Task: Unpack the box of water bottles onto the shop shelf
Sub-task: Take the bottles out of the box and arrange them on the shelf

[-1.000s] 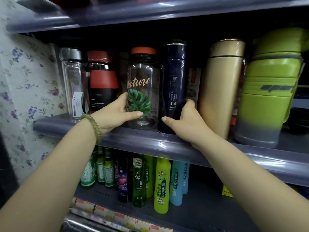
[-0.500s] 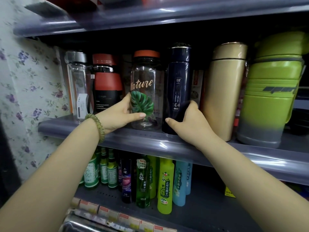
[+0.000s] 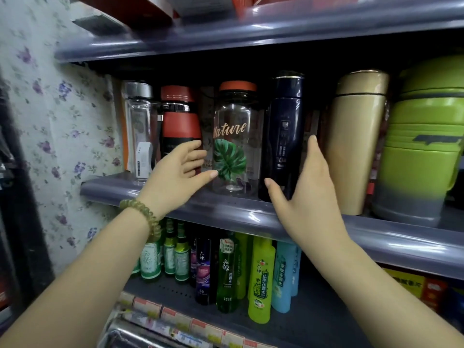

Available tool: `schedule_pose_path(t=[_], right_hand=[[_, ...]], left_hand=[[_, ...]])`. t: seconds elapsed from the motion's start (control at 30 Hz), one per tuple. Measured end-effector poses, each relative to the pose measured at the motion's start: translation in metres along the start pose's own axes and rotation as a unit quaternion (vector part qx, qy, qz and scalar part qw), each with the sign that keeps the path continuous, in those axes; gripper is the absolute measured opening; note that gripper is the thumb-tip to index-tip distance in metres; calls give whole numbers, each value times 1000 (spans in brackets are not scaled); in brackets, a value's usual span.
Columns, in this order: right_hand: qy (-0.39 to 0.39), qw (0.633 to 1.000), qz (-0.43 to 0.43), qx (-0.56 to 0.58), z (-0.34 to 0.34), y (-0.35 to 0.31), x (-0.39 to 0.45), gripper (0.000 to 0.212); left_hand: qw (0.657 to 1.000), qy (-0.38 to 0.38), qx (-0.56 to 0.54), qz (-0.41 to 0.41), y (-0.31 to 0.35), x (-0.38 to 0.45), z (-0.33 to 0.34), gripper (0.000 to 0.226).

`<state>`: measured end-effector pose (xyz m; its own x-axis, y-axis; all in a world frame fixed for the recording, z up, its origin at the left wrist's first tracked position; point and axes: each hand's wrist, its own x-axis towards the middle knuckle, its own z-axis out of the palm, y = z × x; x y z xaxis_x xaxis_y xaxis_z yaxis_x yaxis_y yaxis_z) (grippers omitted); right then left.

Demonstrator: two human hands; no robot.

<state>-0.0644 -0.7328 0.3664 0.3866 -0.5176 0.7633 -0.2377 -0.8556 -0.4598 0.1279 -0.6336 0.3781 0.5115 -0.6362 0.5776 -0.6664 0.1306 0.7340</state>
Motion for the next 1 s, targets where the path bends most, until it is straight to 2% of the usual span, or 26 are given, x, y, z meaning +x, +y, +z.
schedule_pose_path(t=[0.07, 0.17, 0.27, 0.4, 0.57, 0.73, 0.83, 0.93, 1.0], right_hand=[[49, 996, -73, 33, 4, -11, -6, 76], [14, 988, -122, 97, 26, -31, -6, 64], [-66, 982, -88, 156, 57, -58, 4, 65], [-116, 975, -43, 185, 100, -84, 21, 73], [-155, 978, 22, 136, 136, -96, 52, 84], [-162, 967, 133, 146, 157, -92, 69, 96], [-187, 955, 172, 154, 168, -86, 76, 105], [-179, 949, 199, 170, 172, -81, 86, 98], [-179, 953, 193, 148, 171, -77, 86, 91]], left_hand=[[995, 91, -12, 37, -4, -6, -12, 43], [979, 198, -30, 40, -21, -5, -37, 24], [969, 243, -37, 13, -43, 3, -58, 24], [960, 274, -43, -40, -67, 19, -73, 46], [959, 272, -6, -83, -82, 40, -84, 67], [974, 211, -32, -75, -86, 44, -83, 77], [982, 172, -5, -75, -91, 46, -84, 85], [985, 131, 66, -90, -93, 52, -86, 92], [981, 131, 90, -109, -94, 56, -88, 89]])
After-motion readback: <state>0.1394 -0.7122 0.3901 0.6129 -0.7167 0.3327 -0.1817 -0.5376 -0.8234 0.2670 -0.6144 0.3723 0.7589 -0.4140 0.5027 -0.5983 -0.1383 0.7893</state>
